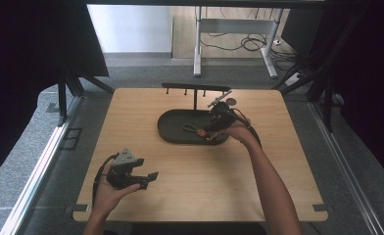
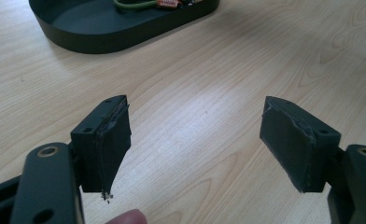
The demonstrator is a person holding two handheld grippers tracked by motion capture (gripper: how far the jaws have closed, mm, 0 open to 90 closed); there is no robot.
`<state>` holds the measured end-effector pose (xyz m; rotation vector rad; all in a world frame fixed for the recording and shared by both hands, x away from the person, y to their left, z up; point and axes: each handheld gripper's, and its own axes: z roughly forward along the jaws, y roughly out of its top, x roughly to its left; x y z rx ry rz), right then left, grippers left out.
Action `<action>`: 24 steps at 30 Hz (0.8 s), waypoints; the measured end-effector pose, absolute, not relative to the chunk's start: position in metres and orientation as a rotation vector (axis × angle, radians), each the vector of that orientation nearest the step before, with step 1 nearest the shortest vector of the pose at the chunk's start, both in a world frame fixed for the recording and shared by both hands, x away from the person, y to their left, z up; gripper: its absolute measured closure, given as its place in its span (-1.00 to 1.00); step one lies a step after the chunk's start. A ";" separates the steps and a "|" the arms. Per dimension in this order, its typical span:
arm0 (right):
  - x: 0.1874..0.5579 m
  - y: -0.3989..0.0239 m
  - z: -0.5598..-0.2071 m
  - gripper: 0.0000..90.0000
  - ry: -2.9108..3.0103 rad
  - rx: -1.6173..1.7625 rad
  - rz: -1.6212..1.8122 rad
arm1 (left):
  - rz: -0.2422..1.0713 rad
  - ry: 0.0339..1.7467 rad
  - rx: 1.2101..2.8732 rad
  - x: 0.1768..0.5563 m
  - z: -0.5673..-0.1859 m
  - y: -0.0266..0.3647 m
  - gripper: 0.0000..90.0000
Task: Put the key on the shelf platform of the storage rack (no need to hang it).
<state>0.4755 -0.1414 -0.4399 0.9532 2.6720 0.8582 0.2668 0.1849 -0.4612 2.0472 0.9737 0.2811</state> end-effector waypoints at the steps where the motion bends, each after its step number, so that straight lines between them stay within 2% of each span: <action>1: 0.474 -0.143 -0.440 0.13 2.667 0.954 0.859 | 0.283 0.971 2.047 0.266 -0.461 0.185 -0.45; 13: 0.436 -0.174 -0.437 0.09 2.618 0.950 0.967 | 0.281 0.966 2.044 0.265 -0.459 0.185 -0.45; 24: 0.376 -0.215 -0.447 0.07 2.573 0.989 1.065 | 0.282 0.960 2.064 0.266 -0.460 0.181 -0.45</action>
